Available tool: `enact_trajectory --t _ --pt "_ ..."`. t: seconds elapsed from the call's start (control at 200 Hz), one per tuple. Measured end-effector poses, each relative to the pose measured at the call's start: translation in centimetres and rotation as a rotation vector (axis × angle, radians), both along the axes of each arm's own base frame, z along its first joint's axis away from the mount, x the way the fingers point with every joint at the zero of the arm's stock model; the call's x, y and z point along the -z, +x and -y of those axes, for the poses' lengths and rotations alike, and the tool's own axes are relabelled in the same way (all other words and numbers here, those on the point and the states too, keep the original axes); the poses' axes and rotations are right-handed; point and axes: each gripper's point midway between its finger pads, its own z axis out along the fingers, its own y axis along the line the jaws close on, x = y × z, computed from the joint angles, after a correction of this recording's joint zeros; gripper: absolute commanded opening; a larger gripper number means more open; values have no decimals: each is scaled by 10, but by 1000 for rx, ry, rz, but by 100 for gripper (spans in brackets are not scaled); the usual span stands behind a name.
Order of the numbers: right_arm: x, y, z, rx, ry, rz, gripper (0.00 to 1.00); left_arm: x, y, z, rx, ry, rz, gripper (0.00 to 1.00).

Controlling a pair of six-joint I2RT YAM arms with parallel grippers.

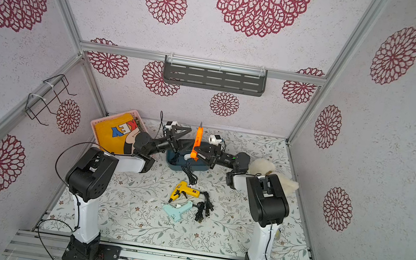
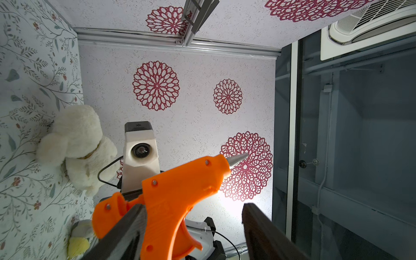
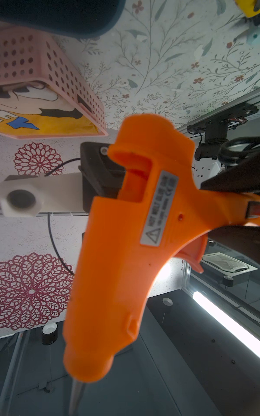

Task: Put the hot melt glue gun into the storage box
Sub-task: Pick up the hot melt adhesive gun from the center of the board.

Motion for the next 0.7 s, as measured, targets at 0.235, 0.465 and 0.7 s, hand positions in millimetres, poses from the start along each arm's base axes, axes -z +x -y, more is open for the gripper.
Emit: enact_trajectory --t 0.235,0.465,0.7 --pt "-27 5 -7 5 40 56 0 9 -9 3 32 26 -6 75" --pt "-24 4 -16 -6 48 43 0 6 -15 6 47 23 -2 75" --pt "-22 3 -22 -6 65 52 0 -7 -19 4 54 -10 9 75"
